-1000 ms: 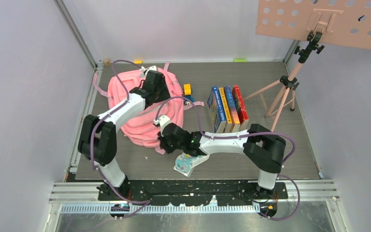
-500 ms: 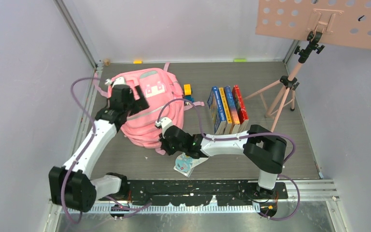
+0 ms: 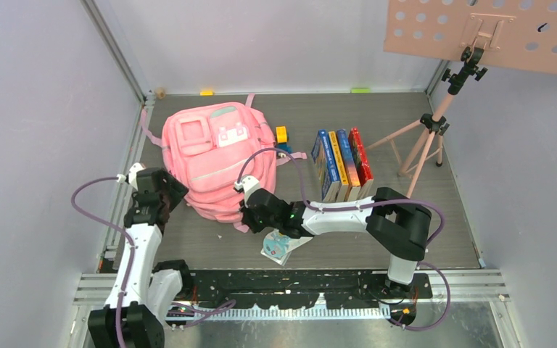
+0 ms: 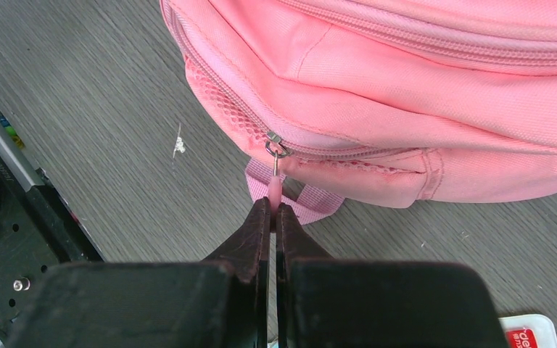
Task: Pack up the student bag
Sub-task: Unzip the student bag at the center of the board.
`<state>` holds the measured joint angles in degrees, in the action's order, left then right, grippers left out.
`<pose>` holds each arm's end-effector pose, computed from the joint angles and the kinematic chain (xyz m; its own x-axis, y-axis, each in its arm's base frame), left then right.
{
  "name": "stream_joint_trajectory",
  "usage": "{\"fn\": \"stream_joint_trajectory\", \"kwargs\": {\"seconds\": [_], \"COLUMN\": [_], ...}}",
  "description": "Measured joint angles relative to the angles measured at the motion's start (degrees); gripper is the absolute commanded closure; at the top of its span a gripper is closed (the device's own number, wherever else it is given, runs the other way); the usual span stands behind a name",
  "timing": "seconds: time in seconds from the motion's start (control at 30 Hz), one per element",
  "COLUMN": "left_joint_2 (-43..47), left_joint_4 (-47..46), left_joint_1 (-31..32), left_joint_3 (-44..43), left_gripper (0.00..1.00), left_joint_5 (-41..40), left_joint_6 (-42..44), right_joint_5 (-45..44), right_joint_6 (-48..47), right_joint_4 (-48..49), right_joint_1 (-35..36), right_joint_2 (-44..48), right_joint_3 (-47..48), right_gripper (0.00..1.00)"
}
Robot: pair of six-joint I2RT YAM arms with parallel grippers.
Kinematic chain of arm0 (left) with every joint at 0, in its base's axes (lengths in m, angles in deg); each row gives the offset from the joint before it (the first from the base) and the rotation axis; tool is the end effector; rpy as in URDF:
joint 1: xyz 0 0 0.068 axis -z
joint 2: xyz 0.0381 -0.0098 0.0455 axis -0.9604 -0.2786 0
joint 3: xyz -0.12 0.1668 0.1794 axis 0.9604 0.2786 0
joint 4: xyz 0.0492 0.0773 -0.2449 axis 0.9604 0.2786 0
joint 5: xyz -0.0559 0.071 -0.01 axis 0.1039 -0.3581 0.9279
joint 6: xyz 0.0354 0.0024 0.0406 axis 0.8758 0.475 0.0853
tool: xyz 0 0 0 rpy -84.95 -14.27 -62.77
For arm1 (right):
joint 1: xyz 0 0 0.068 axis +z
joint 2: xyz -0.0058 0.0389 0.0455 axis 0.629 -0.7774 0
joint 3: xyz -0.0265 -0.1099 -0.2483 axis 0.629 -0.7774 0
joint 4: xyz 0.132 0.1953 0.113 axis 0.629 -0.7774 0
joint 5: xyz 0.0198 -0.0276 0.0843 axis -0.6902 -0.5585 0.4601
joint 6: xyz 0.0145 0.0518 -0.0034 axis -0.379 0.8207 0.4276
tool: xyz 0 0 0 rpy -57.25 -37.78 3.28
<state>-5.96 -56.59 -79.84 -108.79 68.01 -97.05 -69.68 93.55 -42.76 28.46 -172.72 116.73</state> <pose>0.1773 0.0241 0.2337 -0.3470 -0.7110 -0.6116 -0.6139 0.6652 -0.4250 0.1527 0.3539 0.1832 -0.5132 -0.3412 -0.7875 -0.7354 0.6479 0.1986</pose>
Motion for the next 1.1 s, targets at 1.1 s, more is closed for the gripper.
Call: {"fn": "stream_joint_trajectory", "kwargs": {"seconds": [1.1], "left_joint_2": [-5.49], "left_joint_4": [-6.12], "left_joint_1": [-2.69], "left_joint_3": [7.67], "left_gripper": [0.7], "left_joint_5": [12.0], "left_joint_6": [-3.41], "right_joint_5": [0.04], "right_joint_6": [0.98], "right_joint_4": [0.07], "right_joint_1": [-0.07], "right_joint_2": [0.0], "right_joint_3": [-0.02], "right_gripper": [1.0]}}
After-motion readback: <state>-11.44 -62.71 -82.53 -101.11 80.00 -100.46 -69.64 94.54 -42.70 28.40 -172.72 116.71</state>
